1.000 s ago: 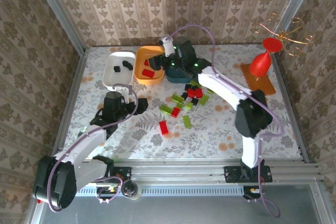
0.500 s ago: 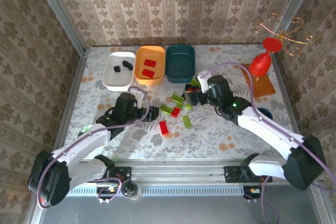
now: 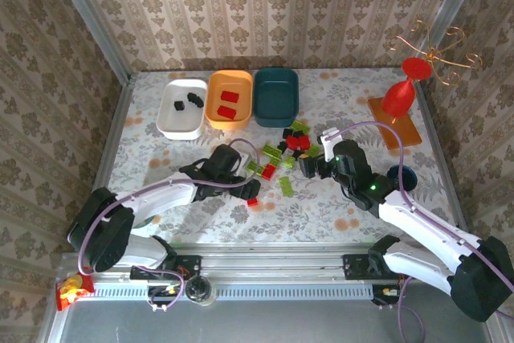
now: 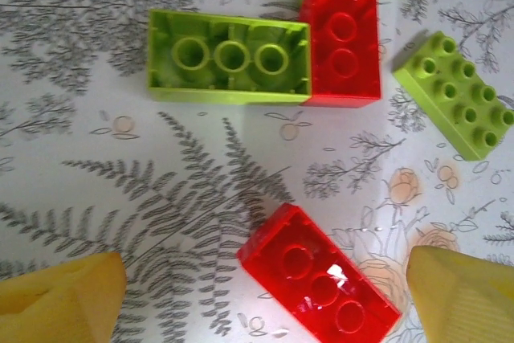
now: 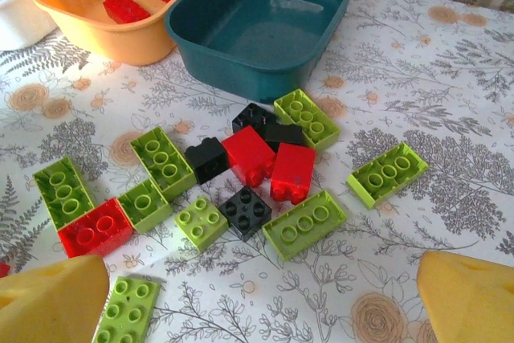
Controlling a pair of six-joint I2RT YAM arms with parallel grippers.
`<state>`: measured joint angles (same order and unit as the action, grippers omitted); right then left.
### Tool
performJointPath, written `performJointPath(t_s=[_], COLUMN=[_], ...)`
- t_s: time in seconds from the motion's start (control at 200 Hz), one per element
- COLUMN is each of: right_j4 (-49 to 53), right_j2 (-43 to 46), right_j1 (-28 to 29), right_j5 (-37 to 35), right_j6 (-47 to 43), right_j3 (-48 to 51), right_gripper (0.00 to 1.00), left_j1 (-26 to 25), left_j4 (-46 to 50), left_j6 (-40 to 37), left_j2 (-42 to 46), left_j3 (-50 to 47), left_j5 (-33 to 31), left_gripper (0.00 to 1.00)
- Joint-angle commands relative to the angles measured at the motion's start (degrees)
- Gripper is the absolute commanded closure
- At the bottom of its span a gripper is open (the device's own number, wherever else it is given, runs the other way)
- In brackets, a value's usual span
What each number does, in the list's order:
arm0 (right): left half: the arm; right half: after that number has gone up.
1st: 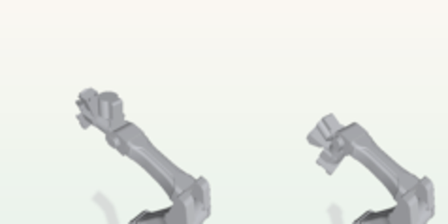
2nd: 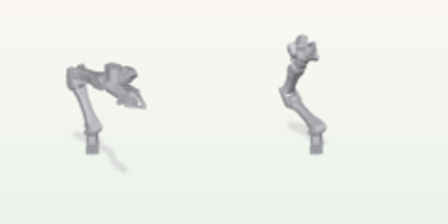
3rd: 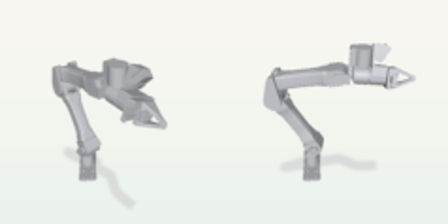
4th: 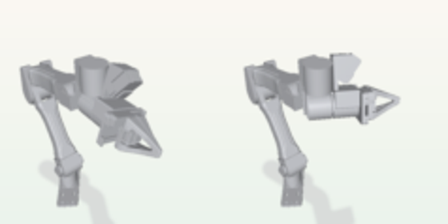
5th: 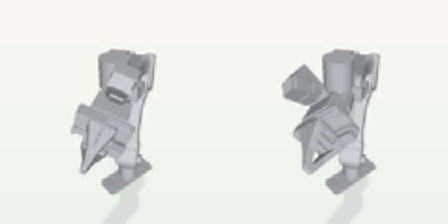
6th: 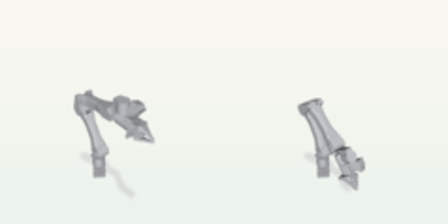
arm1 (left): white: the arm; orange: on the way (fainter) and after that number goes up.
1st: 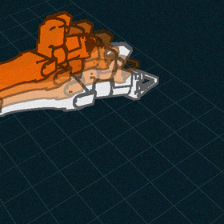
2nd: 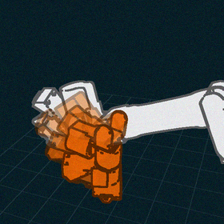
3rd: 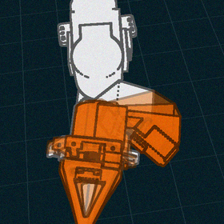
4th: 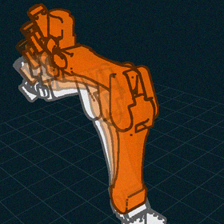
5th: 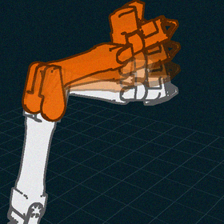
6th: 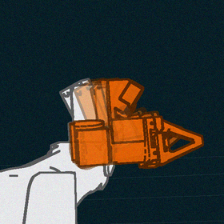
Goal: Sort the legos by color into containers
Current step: Pick up the lego from the middle-left of the table.
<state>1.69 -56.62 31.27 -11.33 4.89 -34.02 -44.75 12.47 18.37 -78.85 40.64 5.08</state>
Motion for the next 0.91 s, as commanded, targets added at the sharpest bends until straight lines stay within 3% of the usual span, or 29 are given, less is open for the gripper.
performJointPath(t_s=[0.0,0.19,0.325,0.49,0.7,0.9], right_j4=[-4.5,-5.4,-5.9,-6.1,-6.0,-5.7], right_j2=[0.1,1.0,1.1,0.0,-0.2,-0.4], right_j1=[-0.2,-0.2,-0.2,-0.2,-0.2,-0.2], right_j5=[0.4,0.4,0.7,1.3,0.8,0.4], right_j6=[1.4,1.9,2.1,2.8,2.8,2.7], right_j3=[1.8,3.1,3.7,3.8,3.8,3.7], right_gripper=[0.00,0.00,0.00,0.00,0.00,0.00], left_j1=[-2.4,-7.7,-9.8,-10.4,-10.5,-8.9], left_j4=[5.4,6.7,3.1,2.0,4.8,1.1], left_j6=[0.6,7.7,9.1,10.2,12.6,13.4], left_j2=[-2.4,-5.7,-10.1,-12.5,-8.9,-5.6], left_j3=[3.1,3.1,4.6,5.3,2.2,-1.4], left_j5=[-2.4,-10.4,-9.6,-13.3,-18.5,-18.3], left_gripper=[0.07,0.06,0.06,0.09,0.32,0.58])
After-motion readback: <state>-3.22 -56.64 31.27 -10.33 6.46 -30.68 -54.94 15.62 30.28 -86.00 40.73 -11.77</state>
